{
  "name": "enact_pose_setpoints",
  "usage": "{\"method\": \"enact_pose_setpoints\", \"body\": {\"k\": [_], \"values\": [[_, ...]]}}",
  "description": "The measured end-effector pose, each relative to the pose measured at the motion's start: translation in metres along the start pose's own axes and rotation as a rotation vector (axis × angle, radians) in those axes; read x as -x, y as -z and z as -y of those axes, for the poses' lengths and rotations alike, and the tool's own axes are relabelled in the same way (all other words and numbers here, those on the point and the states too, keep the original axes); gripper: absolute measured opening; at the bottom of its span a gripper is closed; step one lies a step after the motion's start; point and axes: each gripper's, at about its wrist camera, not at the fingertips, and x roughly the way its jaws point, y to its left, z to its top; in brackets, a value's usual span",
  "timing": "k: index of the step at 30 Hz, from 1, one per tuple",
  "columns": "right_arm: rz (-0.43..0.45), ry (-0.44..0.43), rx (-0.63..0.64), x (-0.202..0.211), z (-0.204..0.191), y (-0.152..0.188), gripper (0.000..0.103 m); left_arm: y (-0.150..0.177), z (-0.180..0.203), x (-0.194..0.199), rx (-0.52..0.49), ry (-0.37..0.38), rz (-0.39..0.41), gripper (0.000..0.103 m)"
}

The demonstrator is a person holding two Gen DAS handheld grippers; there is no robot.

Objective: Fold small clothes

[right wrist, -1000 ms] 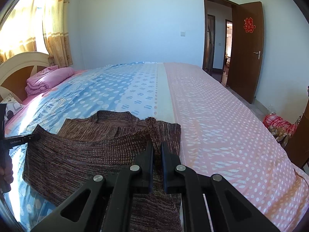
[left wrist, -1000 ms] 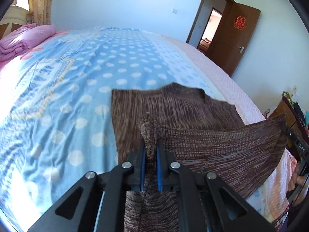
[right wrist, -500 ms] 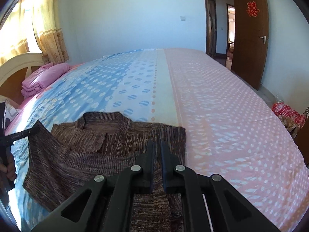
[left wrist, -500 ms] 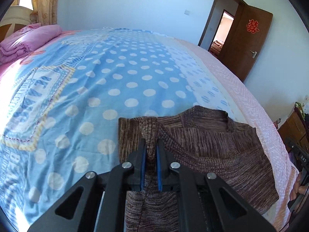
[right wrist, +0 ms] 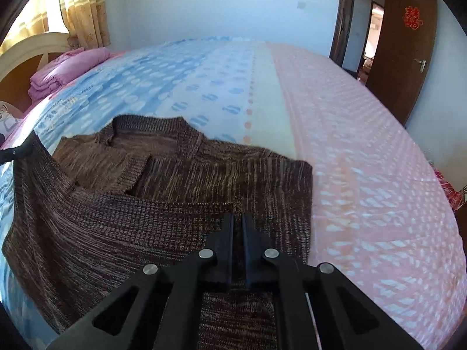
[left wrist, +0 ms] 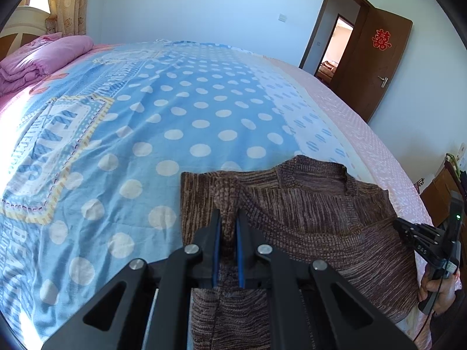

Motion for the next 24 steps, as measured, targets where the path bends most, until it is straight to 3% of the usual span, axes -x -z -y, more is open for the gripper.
{"method": "enact_pose_setpoints", "body": {"k": [5, 10, 17, 24], "values": [[0.161, 0.025, -0.039, 0.055, 0.003, -0.007, 0.005, -0.008, -0.003, 0.011, 0.033, 0.027, 0.030, 0.010], [0.233, 0.098, -0.052, 0.051, 0.004, -0.044, 0.005, -0.028, -0.002, 0.005, 0.058, 0.011, 0.056, 0.010], [0.181, 0.197, -0.059, -0.021, 0.008, -0.070, 0.005, -0.049, -0.002, -0.039, 0.078, -0.042, 0.051, 0.010], [0.048, 0.237, -0.026, -0.086, 0.012, -0.054, 0.005, -0.031, 0.000, -0.096, 0.026, -0.194, -0.030, 0.011]]}}
